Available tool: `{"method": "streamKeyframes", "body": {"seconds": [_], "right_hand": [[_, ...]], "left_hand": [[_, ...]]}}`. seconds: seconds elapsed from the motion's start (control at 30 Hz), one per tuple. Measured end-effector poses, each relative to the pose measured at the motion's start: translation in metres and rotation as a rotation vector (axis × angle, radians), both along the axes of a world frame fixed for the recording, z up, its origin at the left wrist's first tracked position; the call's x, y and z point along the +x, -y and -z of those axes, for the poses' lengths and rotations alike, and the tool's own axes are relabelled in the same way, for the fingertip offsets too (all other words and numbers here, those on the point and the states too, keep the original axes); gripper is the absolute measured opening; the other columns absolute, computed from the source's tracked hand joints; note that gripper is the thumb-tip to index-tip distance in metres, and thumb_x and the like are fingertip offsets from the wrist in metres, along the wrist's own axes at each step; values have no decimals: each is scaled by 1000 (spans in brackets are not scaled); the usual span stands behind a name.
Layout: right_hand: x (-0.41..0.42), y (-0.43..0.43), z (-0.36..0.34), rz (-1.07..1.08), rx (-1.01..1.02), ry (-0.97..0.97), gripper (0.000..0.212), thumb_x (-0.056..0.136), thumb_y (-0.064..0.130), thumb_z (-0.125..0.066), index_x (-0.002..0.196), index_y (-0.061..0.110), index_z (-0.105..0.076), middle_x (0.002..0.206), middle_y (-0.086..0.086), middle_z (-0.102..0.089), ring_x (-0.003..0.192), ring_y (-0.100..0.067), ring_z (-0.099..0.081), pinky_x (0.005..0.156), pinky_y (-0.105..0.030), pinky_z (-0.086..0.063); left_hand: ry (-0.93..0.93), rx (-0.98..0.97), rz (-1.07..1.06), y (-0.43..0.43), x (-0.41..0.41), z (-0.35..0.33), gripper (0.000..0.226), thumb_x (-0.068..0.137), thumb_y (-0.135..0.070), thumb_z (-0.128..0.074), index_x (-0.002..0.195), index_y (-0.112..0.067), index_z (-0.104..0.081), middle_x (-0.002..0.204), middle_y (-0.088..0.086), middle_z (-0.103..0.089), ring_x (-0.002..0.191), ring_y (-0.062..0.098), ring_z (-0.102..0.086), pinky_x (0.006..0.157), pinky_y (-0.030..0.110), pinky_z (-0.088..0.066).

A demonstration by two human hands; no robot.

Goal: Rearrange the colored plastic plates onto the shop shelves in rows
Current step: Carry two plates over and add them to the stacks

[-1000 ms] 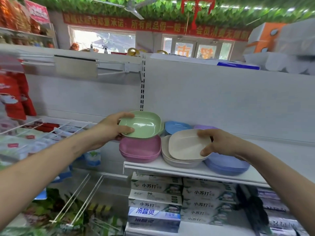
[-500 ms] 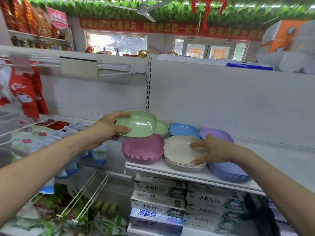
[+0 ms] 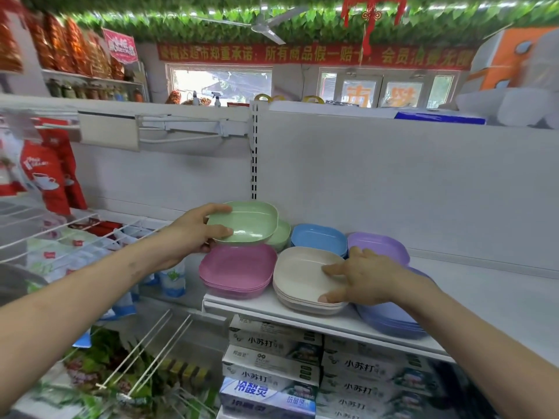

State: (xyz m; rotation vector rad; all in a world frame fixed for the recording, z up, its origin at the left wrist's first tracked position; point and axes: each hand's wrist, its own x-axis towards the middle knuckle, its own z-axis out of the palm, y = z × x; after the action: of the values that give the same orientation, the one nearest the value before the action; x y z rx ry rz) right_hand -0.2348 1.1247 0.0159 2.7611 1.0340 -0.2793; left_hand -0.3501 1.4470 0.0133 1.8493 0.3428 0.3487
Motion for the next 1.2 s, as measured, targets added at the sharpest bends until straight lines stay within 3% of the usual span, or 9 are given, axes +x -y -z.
{"method": "streamKeyframes", "body": {"seconds": [0.17, 0.37, 0.57, 0.63, 0.7, 0.8, 0.93, 1.0, 1.2], "right_hand": [[4, 0, 3, 1, 38, -1, 82, 82, 87, -50, 153, 50, -38, 149, -8, -42, 137, -30, -38, 110, -46, -37], [7, 13, 1, 144, 587, -3, 80, 79, 82, -58, 150, 47, -43, 124, 8, -51, 113, -13, -55, 94, -32, -45], [5, 18, -12, 241, 760, 118, 70, 81, 78, -56, 142, 44, -53, 105, 12, -52, 99, -12, -58, 83, -32, -44], [6, 15, -13, 276, 795, 149, 66, 83, 73, -58, 139, 41, -56, 102, 14, -53, 98, -12, -58, 84, -33, -44], [7, 10, -12, 303, 814, 169, 61, 85, 71, -59, 138, 40, -58, 103, 13, -55, 99, -13, -59, 86, -34, -46], [9, 5, -7, 328, 830, 174, 63, 83, 72, -57, 136, 40, -59, 103, 12, -56, 98, -13, -59, 88, -36, -48], [11, 1, -2, 351, 836, 172, 59, 85, 70, -59, 136, 39, -59, 106, 9, -60, 100, -14, -60, 91, -37, -49], [13, 1, -2, 372, 848, 184, 57, 87, 68, -61, 136, 38, -60, 105, 7, -60, 99, -16, -59, 92, -40, -50], [16, -2, 1, 397, 866, 183, 53, 89, 64, -63, 134, 36, -61, 107, 4, -61, 100, -18, -59, 90, -37, -48]], "left_hand": [[6, 107, -28, -11, 23, -7, 50, 91, -10, -74, 135, -29, -61, 93, 7, -55, 64, 14, -49, 55, 25, -45], [-62, 206, 42, -33, 64, -13, 47, 91, -18, -75, 134, -30, -59, 91, 3, -54, 67, 14, -46, 58, 27, -42], [-181, 299, 143, -48, 107, -5, 51, 89, -26, -78, 136, -27, -58, 89, 0, -52, 70, 14, -46, 58, 26, -37], [-232, 361, 186, -50, 115, 0, 53, 88, -33, -79, 137, -29, -58, 97, -3, -56, 76, 13, -50, 60, 26, -39], [-268, 463, 234, -53, 122, 4, 61, 87, -40, -79, 142, -29, -54, 123, -4, -59, 92, 12, -55, 64, 27, -42], [-310, 619, 294, -58, 131, 8, 74, 85, -46, -80, 150, -28, -48, 152, -3, -46, 116, 14, -50, 73, 27, -48], [-366, 698, 354, -59, 137, 12, 82, 83, -54, -80, 153, -34, -44, 161, -3, -36, 137, 22, -43, 103, 38, -49], [-366, 703, 365, -57, 139, 15, 82, 84, -53, -79, 154, -34, -43, 162, -1, -36, 142, 24, -41, 107, 37, -46], [-506, 872, 424, -51, 145, 23, 88, 84, -72, -65, 158, -44, -27, 168, -12, -22, 137, 27, -48, 74, 36, -58]]}}
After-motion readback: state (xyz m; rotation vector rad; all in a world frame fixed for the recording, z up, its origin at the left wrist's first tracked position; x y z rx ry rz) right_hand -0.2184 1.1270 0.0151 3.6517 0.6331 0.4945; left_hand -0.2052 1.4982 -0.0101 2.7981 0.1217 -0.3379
